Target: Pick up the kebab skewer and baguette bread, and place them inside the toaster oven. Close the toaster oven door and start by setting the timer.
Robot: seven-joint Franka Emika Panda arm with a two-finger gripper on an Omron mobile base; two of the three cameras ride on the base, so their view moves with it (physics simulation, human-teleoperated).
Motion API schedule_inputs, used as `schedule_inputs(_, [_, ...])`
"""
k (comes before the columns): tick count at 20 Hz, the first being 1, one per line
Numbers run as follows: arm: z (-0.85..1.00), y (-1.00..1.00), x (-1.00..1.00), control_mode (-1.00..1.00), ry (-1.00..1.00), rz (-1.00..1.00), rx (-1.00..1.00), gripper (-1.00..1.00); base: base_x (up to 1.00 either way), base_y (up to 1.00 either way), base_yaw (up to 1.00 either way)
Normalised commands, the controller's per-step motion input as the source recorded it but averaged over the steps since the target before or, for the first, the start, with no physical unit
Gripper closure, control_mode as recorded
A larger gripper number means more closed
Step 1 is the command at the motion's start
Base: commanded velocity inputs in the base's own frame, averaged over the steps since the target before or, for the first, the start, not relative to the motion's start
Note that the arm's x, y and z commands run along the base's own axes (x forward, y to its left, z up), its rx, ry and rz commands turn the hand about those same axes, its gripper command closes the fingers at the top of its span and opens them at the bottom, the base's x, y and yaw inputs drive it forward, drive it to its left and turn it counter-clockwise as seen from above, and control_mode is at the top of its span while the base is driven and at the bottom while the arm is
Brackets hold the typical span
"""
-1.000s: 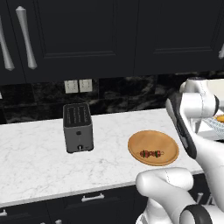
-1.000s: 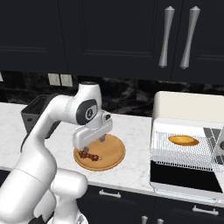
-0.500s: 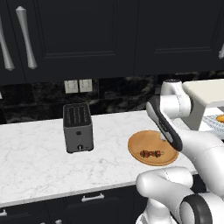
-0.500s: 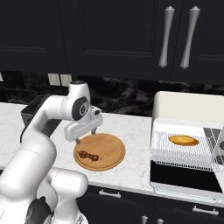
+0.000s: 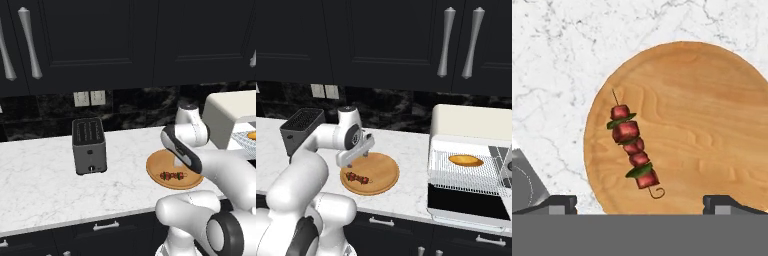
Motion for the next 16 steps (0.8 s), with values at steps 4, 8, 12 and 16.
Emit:
schedule_inputs(4, [-0.64, 0.01, 0.00, -1.00, -0.04, 0.04, 0.00, -1.00, 0.00, 0.00, 0.00])
schedule_inputs(8, [-0.61, 0.00, 0.00, -1.00, -0.04, 0.04, 0.00, -1.00, 0.00, 0.00, 0.00])
schedule_inputs(12, [-0.61, 0.00, 0.01, -1.00, -0.09, 0.04, 0.00, -1.00, 0.00, 0.00, 0.00])
schedule_inputs(16, [-0.43, 0.00, 0.18, -1.00, -0.07, 0.03, 0.00, -1.00, 0.00, 0.00, 0.00])
